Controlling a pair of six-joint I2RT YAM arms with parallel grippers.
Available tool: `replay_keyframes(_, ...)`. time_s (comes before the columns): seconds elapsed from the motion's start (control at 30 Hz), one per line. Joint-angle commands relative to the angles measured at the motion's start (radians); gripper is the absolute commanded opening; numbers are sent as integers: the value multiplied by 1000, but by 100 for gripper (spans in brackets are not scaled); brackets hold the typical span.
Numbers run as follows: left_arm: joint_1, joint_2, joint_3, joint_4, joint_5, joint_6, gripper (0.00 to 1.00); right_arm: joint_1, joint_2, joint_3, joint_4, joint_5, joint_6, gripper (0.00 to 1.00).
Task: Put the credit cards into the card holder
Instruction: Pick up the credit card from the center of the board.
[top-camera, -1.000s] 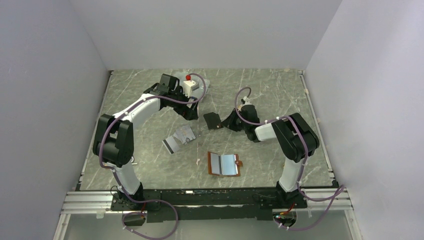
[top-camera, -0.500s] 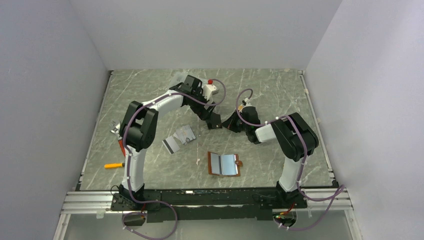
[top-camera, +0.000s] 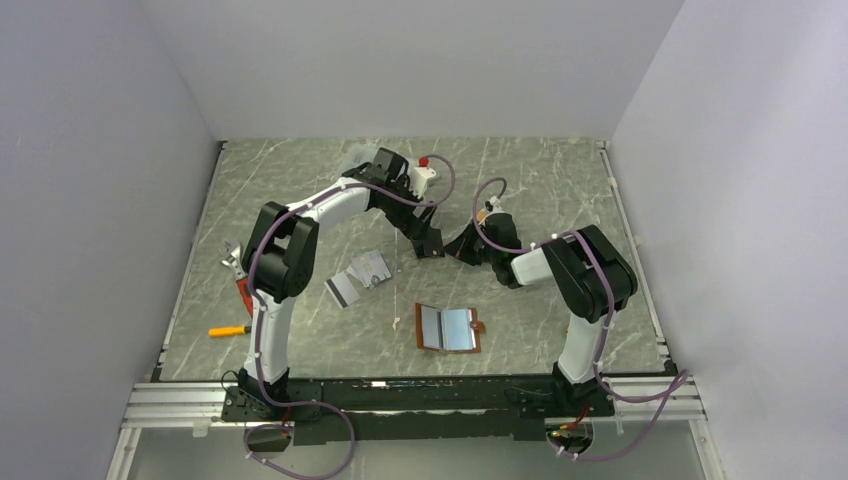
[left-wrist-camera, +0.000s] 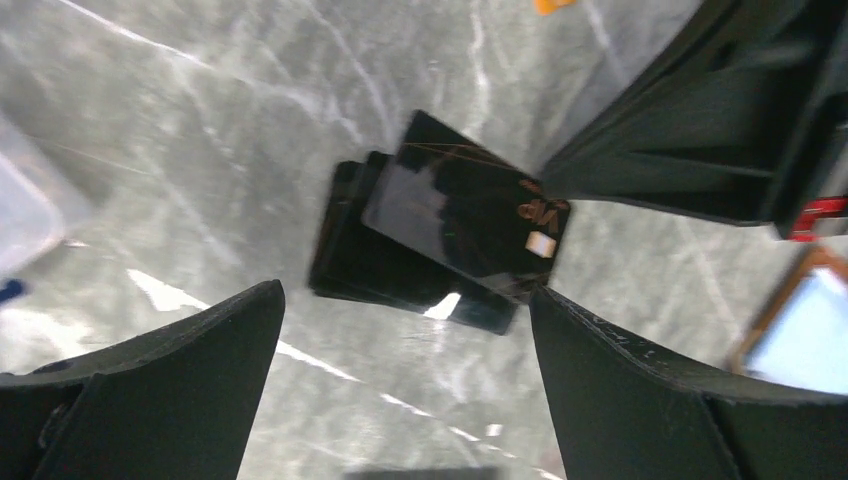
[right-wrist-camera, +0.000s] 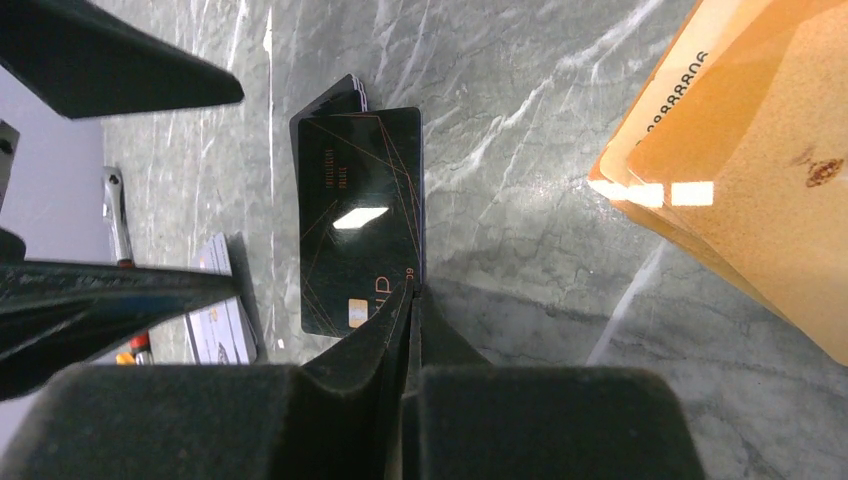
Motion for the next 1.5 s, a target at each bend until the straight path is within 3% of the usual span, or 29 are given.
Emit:
replay_keyframes(0.0, 10, -10, -7, -27, 170, -208, 99, -6, 60, -60, -203, 24, -37, 2)
replay_keyframes(0.1, 22, 16, -25, -6, 257, -325, 99, -8, 61, -61, -198, 22, -37, 2)
replay_keyframes(0.23, 25, -12, -83, 89, 265, -385, 99, -11, 60, -63, -200, 21, -38, 1)
replay_keyframes(0.5, 24, 25, -64, 130, 254, -441, 89, -15, 65, -64, -194, 17, -38, 1)
replay_keyframes(0.87, 25, 86, -2, 136, 249, -473, 84, -21, 68, -67, -183, 7, -35, 1)
replay_keyframes(1.47, 25, 103, -13, 209, 285, -567, 47, -20, 81, -71, -149, -12, -22, 0)
